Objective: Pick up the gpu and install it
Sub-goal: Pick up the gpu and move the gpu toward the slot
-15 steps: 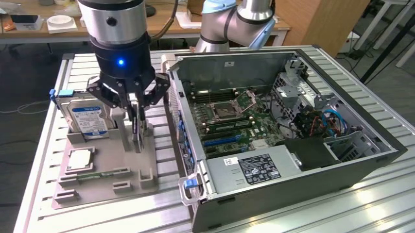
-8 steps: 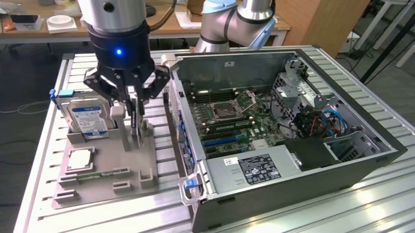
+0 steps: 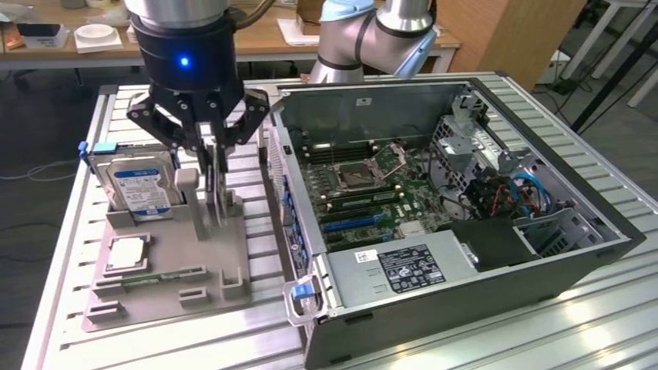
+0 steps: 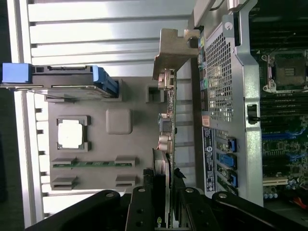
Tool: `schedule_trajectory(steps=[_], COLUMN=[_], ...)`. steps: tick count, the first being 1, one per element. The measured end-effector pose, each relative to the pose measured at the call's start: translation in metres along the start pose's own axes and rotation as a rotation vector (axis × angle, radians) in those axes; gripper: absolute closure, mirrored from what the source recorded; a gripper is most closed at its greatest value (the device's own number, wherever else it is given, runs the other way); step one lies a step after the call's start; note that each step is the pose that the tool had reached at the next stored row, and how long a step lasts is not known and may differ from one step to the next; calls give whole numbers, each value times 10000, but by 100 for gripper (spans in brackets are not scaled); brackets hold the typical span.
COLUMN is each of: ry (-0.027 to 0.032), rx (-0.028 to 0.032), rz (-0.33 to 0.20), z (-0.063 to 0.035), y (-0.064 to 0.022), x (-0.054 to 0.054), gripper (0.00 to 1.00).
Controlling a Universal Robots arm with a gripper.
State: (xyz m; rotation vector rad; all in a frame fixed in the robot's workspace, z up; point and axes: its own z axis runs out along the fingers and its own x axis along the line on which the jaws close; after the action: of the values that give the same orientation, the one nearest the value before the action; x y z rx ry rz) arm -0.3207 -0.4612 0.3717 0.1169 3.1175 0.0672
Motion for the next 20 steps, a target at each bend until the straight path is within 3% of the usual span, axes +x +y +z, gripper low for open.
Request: schedule_trajectory(steps=[20], ry=[0], rx=[0], rz=[0], z=[-356], y=[16], x=[-7], gripper=[74])
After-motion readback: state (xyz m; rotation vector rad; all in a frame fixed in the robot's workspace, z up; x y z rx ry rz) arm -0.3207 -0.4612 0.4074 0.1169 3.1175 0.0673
